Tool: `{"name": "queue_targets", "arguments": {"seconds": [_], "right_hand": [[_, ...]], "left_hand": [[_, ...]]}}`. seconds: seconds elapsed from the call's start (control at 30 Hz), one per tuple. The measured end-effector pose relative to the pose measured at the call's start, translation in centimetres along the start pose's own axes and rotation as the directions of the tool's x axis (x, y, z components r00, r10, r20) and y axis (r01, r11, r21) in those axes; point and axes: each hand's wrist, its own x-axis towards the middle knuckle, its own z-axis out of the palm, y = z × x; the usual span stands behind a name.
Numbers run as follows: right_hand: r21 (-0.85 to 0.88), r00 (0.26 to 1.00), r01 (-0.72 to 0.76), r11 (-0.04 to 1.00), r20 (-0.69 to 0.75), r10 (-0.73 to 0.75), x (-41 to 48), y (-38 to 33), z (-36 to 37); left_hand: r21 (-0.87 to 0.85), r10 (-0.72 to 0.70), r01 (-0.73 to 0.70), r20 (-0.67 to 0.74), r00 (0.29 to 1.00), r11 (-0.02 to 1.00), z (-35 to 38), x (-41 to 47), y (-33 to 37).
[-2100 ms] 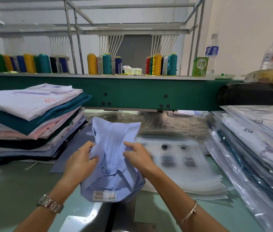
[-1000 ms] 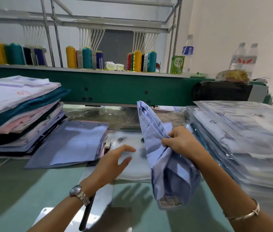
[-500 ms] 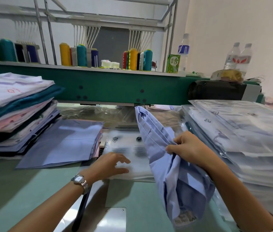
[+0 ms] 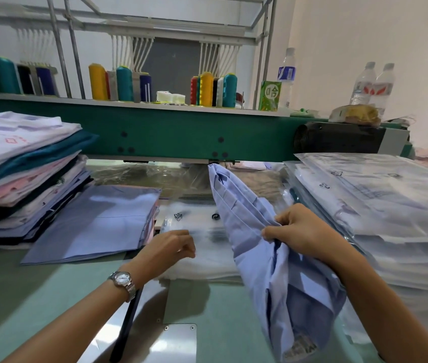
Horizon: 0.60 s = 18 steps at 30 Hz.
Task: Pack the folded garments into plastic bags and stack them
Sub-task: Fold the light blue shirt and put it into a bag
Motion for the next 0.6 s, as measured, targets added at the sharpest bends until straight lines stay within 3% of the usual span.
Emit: {"name": "queue_targets", "arguments": {"seconds": [0.1,0.2,0.3,0.37,0.47,0.53,0.6], "right_hand": [[0.008,1.0,0.01,1.0,0.005,-0.01,-0.2,0.1,-0.4],[0.035,0.999,0.032,0.999,0.022,-0.033,-0.7,0.0,-0.7],[0.069,0.996,0.069,0.995,0.058,-0.073,-1.6,-0.2,-1.1],[0.08,0.99,0.096,0.992,0.092,-0.103,-2.2,-0.5,-1.2],[0.105,0.982,0.103,0.989,0.149,-0.118,-3.0,-0.7,-1.0],[0.126,0.974,0.086,0.988,0.196,-0.11,-3.6,-0.7,-0.8],[0.155,0.963,0.084,0.984,0.24,-0.12,-4.1,-0.7,-0.7]], "left_hand": [[-0.216,-0.186,0.167,-0.07,0.98,0.962,0.2,0.1,0.1],[-0.488,-0.395,0.359,0.031,0.918,0.795,0.4,0.7,0.1],[-0.56,-0.503,0.466,0.099,0.859,0.685,0.7,1.2,-0.2],[-0.511,-0.484,0.432,0.035,0.874,0.743,0.6,1.2,-0.2],[-0.233,-0.253,0.229,-0.08,0.964,0.945,0.5,1.0,0.1],[-0.082,-0.132,0.124,-0.1,0.986,0.989,0.5,1.3,0.1],[0.017,-0.101,0.103,-0.118,0.988,0.994,0.6,1.4,-0.3]]}}
